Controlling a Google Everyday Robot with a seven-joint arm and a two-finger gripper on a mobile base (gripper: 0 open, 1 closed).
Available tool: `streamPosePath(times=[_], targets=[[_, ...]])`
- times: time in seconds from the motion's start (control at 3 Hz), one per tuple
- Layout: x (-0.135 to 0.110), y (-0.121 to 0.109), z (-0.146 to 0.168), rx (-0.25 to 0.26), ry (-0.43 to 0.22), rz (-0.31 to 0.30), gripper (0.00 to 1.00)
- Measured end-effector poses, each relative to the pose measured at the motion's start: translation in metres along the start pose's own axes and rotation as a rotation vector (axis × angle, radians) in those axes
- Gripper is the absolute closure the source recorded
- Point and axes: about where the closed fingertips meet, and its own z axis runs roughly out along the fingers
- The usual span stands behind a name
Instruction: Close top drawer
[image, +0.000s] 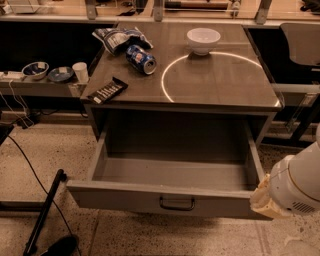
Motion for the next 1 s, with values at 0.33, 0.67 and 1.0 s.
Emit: streamPosePath(times=[0.33, 0.67, 1.0], targets=[[-0.004, 0.003, 0.028, 0.006, -0.059, -0.006, 1.0], [-0.005, 0.029, 0.083, -0.005, -0.18, -0.028, 1.0], [-0.013, 0.038, 0.126, 0.05, -0.27, -0.081, 1.0]])
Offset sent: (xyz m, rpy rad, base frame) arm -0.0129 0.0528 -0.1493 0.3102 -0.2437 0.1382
